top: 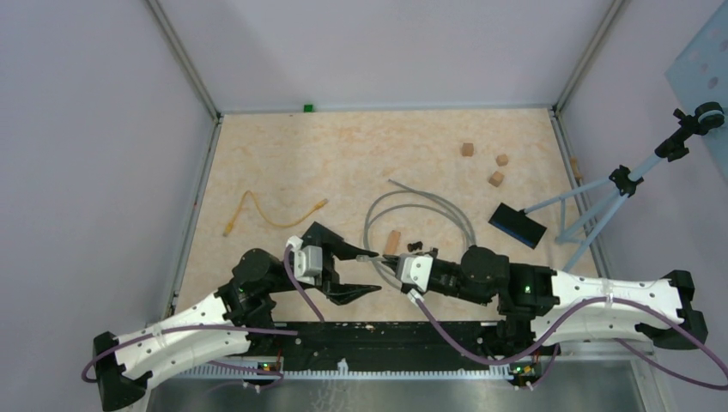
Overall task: Insert the plug into the switch port
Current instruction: Pick up the connector from the center of the board.
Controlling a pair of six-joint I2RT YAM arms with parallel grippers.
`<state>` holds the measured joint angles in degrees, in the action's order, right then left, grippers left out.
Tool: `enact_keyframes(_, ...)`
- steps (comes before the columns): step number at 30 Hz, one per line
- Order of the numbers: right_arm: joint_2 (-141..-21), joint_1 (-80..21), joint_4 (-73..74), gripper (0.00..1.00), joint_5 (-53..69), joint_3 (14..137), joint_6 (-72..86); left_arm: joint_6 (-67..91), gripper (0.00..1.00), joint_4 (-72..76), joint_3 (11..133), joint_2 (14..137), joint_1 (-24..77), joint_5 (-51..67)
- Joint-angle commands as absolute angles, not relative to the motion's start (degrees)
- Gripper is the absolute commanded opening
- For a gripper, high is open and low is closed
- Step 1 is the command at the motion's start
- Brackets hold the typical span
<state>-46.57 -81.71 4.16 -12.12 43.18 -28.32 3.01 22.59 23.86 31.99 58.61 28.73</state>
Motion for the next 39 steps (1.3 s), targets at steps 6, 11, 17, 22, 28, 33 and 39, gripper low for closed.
enact_keyframes(6,-45.15,-82.62,2.92,0.00,-14.80,45.53,-28.89,3.08,0.62,21.93,27.01,31.19,58.88,30.09)
enact_keyframes(11,-43.25,-82.66,3.70,0.00,-13.52,45.01,-27.20,2.53,0.73,21.04,27.42,30.89,58.86,29.93)
enact_keyframes(17,-40.00,-82.62,2.13,0.00,-9.74,42.55,-22.77,1.44,0.83,20.60,27.43,28.78,58.88,29.34)
enact_keyframes(22,-39.64,-82.66,0.95,0.00,-7.19,41.11,-20.33,1.14,0.84,19.14,27.85,27.39,58.88,28.23)
enact_keyframes(28,-38.58,-82.66,-2.48,0.00,-4.00,39.32,-18.51,0.80,0.84,17.42,28.04,26.07,58.82,28.19)
enact_keyframes(33,-35.68,-82.62,-7.82,0.00,-3.22,36.15,-16.15,-1.71,0.87,15.93,28.37,24.91,58.88,29.65)
enact_keyframes(39,-33.41,-82.62,-12.59,0.00,-3.84,34.39,-13.63,-2.77,0.86,14.58,29.18,24.36,58.82,30.41)
